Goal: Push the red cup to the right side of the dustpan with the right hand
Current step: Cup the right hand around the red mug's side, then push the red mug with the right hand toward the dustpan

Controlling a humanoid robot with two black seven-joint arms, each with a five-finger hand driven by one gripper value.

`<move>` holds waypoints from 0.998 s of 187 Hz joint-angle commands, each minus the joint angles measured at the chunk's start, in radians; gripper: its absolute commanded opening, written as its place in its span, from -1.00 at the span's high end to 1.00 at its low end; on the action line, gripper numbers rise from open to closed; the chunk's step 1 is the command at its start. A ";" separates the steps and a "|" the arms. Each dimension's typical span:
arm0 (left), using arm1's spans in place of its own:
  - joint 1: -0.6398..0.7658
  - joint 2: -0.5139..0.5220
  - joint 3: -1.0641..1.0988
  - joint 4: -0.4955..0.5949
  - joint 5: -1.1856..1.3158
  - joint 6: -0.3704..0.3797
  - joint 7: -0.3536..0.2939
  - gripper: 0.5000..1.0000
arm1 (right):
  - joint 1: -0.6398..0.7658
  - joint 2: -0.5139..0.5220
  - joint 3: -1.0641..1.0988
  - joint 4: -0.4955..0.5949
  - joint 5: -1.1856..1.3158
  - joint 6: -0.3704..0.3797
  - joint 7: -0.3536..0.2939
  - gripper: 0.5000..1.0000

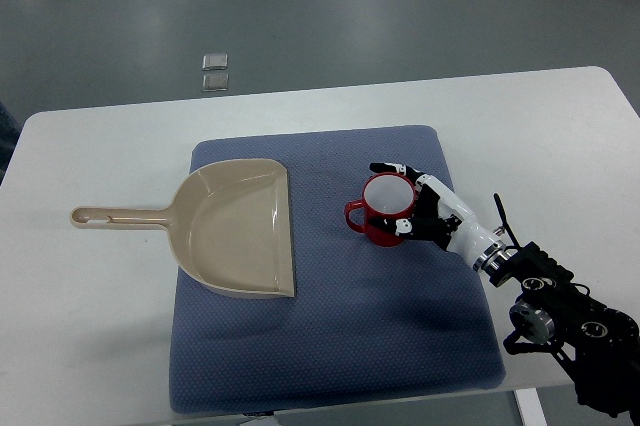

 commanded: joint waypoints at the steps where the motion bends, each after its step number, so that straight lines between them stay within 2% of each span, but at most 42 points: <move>1: 0.000 0.000 0.000 0.000 0.000 0.000 0.000 -1.00 | 0.000 0.010 0.000 0.000 0.000 0.000 0.000 -0.65; 73: 0.000 0.000 0.000 0.000 0.000 0.000 0.000 -1.00 | -0.005 0.051 0.000 0.000 0.000 -0.004 0.000 -0.65; 187: 0.000 0.000 -0.001 0.000 0.000 0.000 0.000 -1.00 | -0.006 0.099 -0.035 -0.002 -0.008 -0.053 0.009 -0.65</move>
